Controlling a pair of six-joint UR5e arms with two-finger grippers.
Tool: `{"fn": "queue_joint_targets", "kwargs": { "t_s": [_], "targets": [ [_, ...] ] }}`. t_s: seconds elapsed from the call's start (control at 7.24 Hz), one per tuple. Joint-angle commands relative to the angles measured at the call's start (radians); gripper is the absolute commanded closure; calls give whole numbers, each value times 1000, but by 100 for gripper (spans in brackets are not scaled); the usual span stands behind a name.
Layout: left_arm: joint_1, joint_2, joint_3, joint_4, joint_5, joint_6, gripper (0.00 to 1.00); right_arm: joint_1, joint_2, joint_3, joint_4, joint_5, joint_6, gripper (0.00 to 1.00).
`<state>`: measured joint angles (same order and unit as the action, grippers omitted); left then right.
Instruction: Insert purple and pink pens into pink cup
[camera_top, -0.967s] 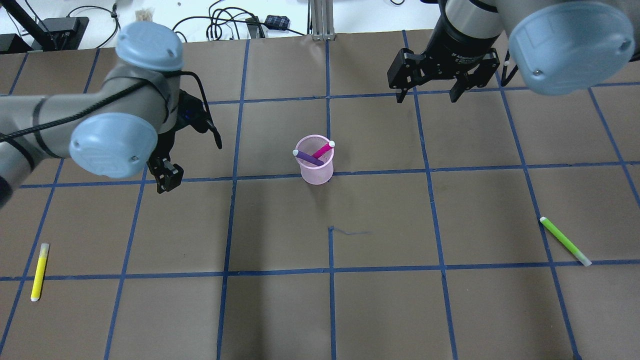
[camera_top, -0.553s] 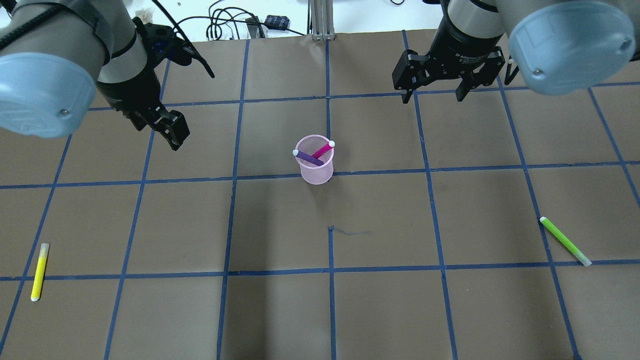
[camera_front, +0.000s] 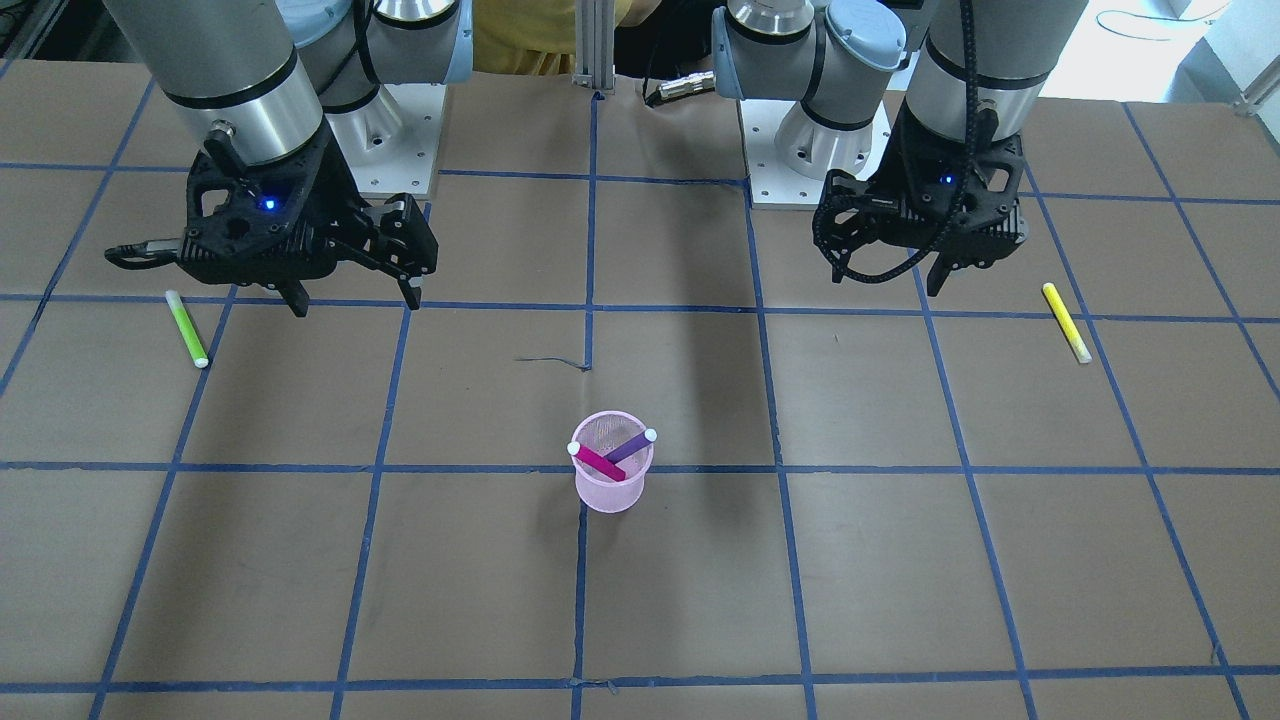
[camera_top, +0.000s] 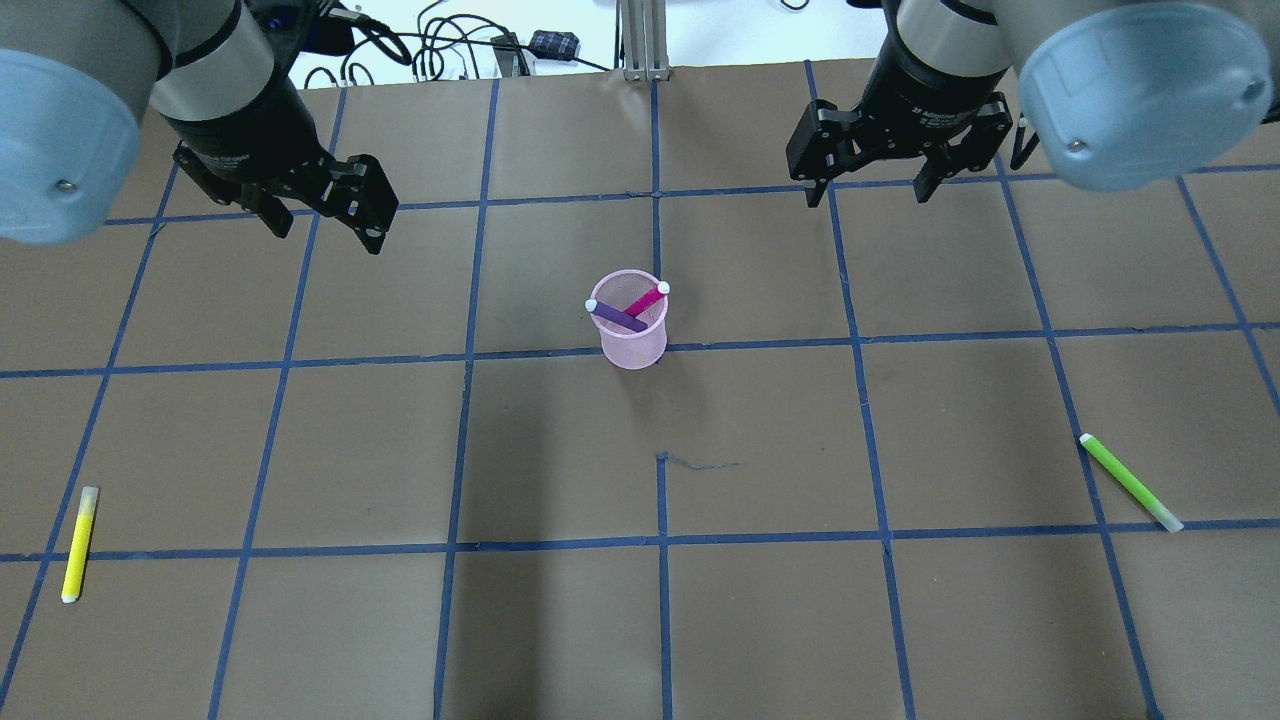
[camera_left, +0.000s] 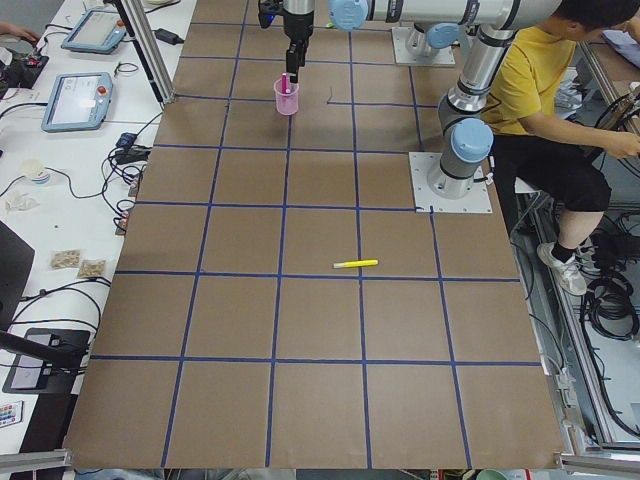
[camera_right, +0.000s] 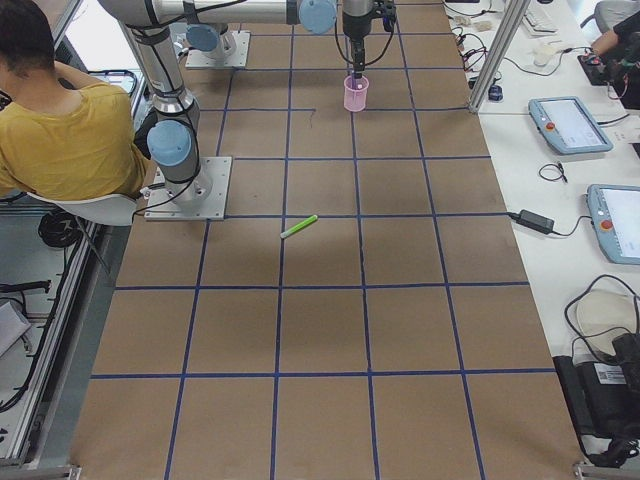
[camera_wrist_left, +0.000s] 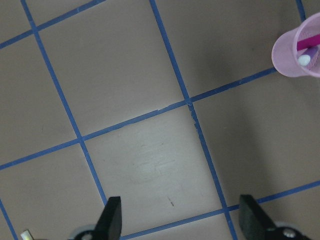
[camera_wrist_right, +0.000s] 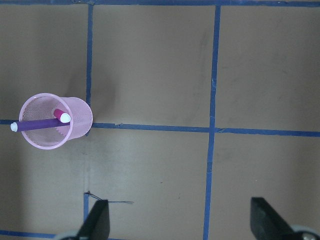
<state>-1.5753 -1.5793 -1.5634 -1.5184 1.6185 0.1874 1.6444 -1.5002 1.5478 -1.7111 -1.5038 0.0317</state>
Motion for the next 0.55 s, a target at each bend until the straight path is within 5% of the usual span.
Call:
{"fn": "queue_joint_targets", "kwargs": {
  "t_s": [0.0,0.41],
  "targets": [
    [0,22,2,-3,-32,-19,14,0,0,0,1,-1,-1,0],
    [17,41,19,-59,-83,-5,11,0,0,0,1,-1,-1,0]
  ]
}}
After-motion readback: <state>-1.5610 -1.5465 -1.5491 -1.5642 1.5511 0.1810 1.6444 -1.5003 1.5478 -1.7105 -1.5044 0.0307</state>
